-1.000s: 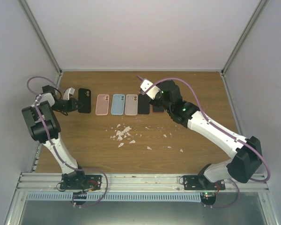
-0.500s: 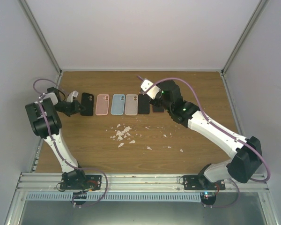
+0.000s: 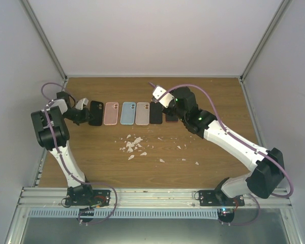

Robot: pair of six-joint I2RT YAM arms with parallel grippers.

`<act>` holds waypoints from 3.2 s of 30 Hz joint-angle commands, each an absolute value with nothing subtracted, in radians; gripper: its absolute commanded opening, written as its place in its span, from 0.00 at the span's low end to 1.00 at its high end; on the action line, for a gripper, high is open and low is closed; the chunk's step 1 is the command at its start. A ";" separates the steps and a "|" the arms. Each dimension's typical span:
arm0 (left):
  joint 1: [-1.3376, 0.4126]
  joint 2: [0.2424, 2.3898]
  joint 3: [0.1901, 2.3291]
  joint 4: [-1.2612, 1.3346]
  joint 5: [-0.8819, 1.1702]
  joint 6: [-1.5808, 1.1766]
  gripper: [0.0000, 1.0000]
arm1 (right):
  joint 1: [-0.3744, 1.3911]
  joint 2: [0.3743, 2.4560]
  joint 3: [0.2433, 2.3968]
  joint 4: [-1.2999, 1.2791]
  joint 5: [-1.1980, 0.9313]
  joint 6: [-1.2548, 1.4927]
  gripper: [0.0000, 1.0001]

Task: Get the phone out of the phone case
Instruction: Place the phone case at the center of the board, then place the phone at the center of the board.

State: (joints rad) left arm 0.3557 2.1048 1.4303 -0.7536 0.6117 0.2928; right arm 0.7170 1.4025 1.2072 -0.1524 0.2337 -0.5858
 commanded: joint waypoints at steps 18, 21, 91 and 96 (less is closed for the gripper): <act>0.333 1.961 1.393 -0.686 0.365 0.206 0.62 | 0.710 1.367 1.222 -0.112 0.218 -0.569 0.00; 0.331 1.906 1.423 -0.684 0.439 0.178 0.67 | 0.709 1.364 1.234 -0.119 0.210 -0.569 0.01; -0.098 1.458 1.184 0.069 1.133 -0.983 0.39 | 1.143 1.566 0.976 0.887 0.691 -1.593 0.01; -0.098 1.456 1.178 0.075 1.135 -0.983 0.25 | 1.144 1.565 0.976 0.888 0.692 -1.592 0.01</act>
